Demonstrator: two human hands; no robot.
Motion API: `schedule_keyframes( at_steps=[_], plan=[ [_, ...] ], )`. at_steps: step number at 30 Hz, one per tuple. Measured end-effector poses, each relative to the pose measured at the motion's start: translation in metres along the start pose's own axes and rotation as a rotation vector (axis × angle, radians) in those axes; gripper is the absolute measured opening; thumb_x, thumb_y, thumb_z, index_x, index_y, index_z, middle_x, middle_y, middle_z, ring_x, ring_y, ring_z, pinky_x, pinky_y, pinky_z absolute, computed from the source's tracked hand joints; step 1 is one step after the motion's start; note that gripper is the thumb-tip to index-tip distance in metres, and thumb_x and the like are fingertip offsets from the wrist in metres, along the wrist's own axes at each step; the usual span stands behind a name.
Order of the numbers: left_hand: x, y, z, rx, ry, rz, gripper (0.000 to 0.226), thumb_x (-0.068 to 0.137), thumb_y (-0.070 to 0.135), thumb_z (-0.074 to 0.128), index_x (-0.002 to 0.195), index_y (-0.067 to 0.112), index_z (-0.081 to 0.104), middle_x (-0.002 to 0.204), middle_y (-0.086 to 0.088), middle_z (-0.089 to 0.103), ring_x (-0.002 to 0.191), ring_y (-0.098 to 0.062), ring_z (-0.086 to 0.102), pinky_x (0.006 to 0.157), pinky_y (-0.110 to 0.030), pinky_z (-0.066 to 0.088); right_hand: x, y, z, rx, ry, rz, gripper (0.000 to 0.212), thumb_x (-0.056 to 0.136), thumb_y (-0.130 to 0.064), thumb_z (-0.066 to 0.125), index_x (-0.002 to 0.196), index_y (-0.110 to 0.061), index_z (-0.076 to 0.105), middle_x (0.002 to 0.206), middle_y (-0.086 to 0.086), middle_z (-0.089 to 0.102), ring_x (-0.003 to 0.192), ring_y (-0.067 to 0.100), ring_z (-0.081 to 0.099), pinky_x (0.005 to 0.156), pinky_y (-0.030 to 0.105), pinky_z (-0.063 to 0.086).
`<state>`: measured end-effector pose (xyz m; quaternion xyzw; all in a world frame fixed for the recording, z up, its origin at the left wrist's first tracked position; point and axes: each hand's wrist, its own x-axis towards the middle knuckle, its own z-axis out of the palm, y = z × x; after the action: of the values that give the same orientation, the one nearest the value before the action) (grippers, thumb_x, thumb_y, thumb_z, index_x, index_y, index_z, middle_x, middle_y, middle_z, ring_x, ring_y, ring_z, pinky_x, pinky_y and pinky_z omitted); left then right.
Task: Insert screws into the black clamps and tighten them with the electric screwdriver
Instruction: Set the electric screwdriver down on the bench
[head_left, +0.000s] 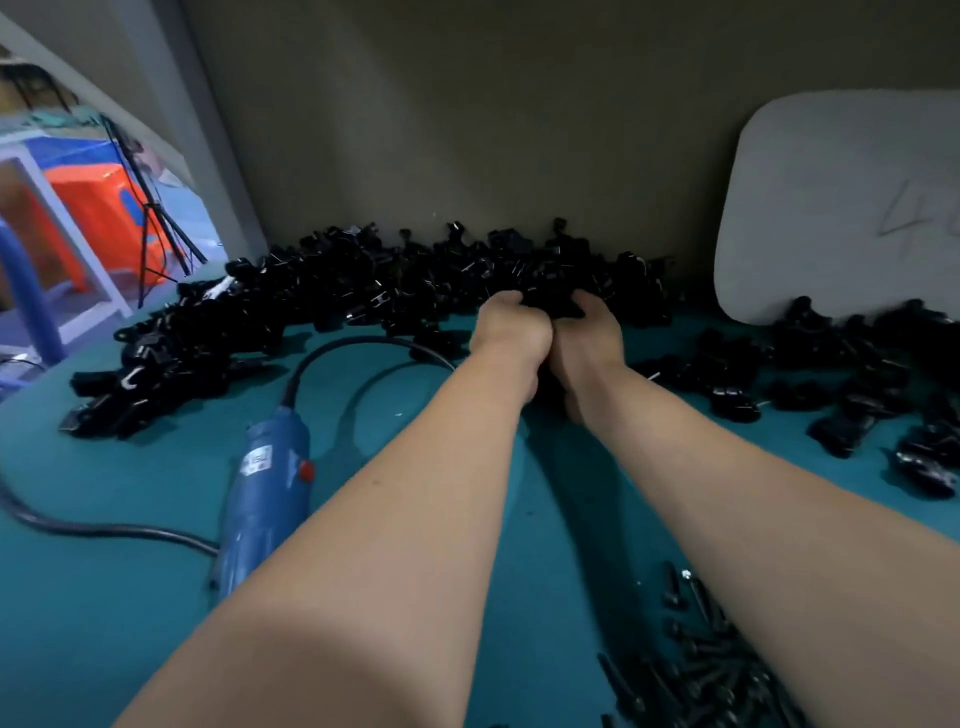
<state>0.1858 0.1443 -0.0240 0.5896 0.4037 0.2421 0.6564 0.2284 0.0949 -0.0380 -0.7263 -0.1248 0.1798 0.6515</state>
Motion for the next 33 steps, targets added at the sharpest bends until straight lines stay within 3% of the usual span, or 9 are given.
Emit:
schedule_keyframes(
  at_steps=[6, 11, 15, 17, 19, 23, 27, 29, 33],
  plan=[
    [-0.016, -0.004, -0.007, 0.223, 0.156, 0.096, 0.022, 0.087, 0.015, 0.076, 0.108, 0.019, 0.071, 0.113, -0.005, 0.072, 0.108, -0.024, 0.066, 0.099, -0.030, 0.053, -0.017, 0.008, -0.006, -0.004, 0.059, -0.089, 0.037, 0.093, -0.007, 0.059, 0.125, -0.023, 0.070, 0.117, 0.002, 0.071, 0.106, 0.018, 0.067, 0.100, 0.036, 0.055],
    [-0.052, -0.009, -0.018, 0.360, 0.189, 0.213, 0.013, 0.095, 0.013, 0.067, 0.108, 0.017, 0.065, 0.116, -0.007, 0.070, 0.113, -0.026, 0.063, 0.100, -0.035, 0.051, -0.035, 0.010, -0.017, -0.048, 0.070, -0.152, 0.025, 0.098, -0.008, 0.059, 0.102, -0.031, 0.070, 0.106, -0.003, 0.072, 0.100, 0.014, 0.068, 0.090, 0.025, 0.054],
    [-0.076, -0.009, -0.027, 0.438, 0.243, 0.307, 0.015, 0.100, 0.010, 0.061, 0.115, 0.014, 0.060, 0.121, -0.008, 0.065, 0.117, -0.028, 0.056, 0.100, -0.038, 0.046, -0.043, 0.009, -0.021, 0.014, 0.016, -0.095, 0.027, 0.099, -0.003, 0.056, 0.107, -0.023, 0.072, 0.115, 0.002, 0.073, 0.095, 0.012, 0.068, 0.078, 0.013, 0.054],
    [-0.083, -0.006, -0.031, 0.437, 0.288, 0.346, 0.016, 0.101, 0.010, 0.060, 0.116, 0.013, 0.060, 0.119, -0.008, 0.065, 0.114, -0.028, 0.057, 0.097, -0.039, 0.046, -0.045, 0.010, -0.023, -0.020, -0.031, -0.063, 0.032, 0.094, 0.000, 0.059, 0.119, -0.018, 0.072, 0.123, 0.004, 0.070, 0.107, 0.016, 0.067, 0.091, 0.021, 0.056],
    [-0.089, -0.003, -0.033, 0.378, 0.273, 0.340, 0.014, 0.102, 0.013, 0.061, 0.115, 0.013, 0.059, 0.116, -0.008, 0.065, 0.110, -0.027, 0.060, 0.096, -0.039, 0.048, -0.045, 0.011, -0.024, -0.062, -0.067, -0.052, 0.041, 0.089, -0.001, 0.064, 0.125, -0.020, 0.070, 0.126, 0.003, 0.069, 0.114, 0.019, 0.066, 0.102, 0.034, 0.054],
    [-0.111, -0.002, -0.035, 0.062, 0.210, 0.186, 0.007, 0.102, 0.020, 0.063, 0.107, 0.021, 0.059, 0.104, -0.001, 0.067, 0.104, -0.024, 0.067, 0.096, -0.036, 0.054, -0.055, 0.008, -0.029, -0.163, -0.153, -0.112, 0.053, 0.088, -0.005, 0.062, 0.135, -0.030, 0.063, 0.128, -0.004, 0.067, 0.106, 0.013, 0.066, 0.091, 0.027, 0.056],
    [-0.150, 0.003, -0.046, -0.380, 0.064, 0.008, 0.018, 0.102, 0.008, 0.060, 0.111, 0.023, 0.063, 0.105, -0.010, 0.074, 0.090, -0.022, 0.075, 0.080, -0.031, 0.064, -0.087, -0.006, -0.051, -0.162, -0.176, -0.178, 0.034, 0.091, -0.002, 0.059, 0.110, -0.026, 0.072, 0.110, 0.000, 0.075, 0.106, 0.020, 0.070, 0.102, 0.044, 0.054],
    [-0.173, 0.006, -0.058, -0.504, -0.040, -0.030, 0.029, 0.102, 0.002, 0.056, 0.118, 0.025, 0.066, 0.108, -0.013, 0.076, 0.080, -0.021, 0.078, 0.068, -0.027, 0.063, -0.118, -0.017, -0.071, -0.044, -0.227, -0.207, 0.030, 0.098, -0.003, 0.055, 0.101, -0.026, 0.075, 0.100, -0.005, 0.078, 0.101, 0.013, 0.072, 0.101, 0.038, 0.056],
    [-0.222, 0.004, -0.081, -0.509, -0.213, -0.054, 0.022, 0.103, 0.006, 0.058, 0.117, 0.014, 0.073, 0.100, -0.010, 0.077, 0.069, -0.016, 0.074, 0.067, -0.022, 0.060, -0.196, -0.035, -0.117, 0.008, -0.453, -0.298, 0.029, 0.104, -0.010, 0.055, 0.113, -0.028, 0.077, 0.110, -0.007, 0.078, 0.103, 0.007, 0.071, 0.095, 0.022, 0.056]
  ],
)
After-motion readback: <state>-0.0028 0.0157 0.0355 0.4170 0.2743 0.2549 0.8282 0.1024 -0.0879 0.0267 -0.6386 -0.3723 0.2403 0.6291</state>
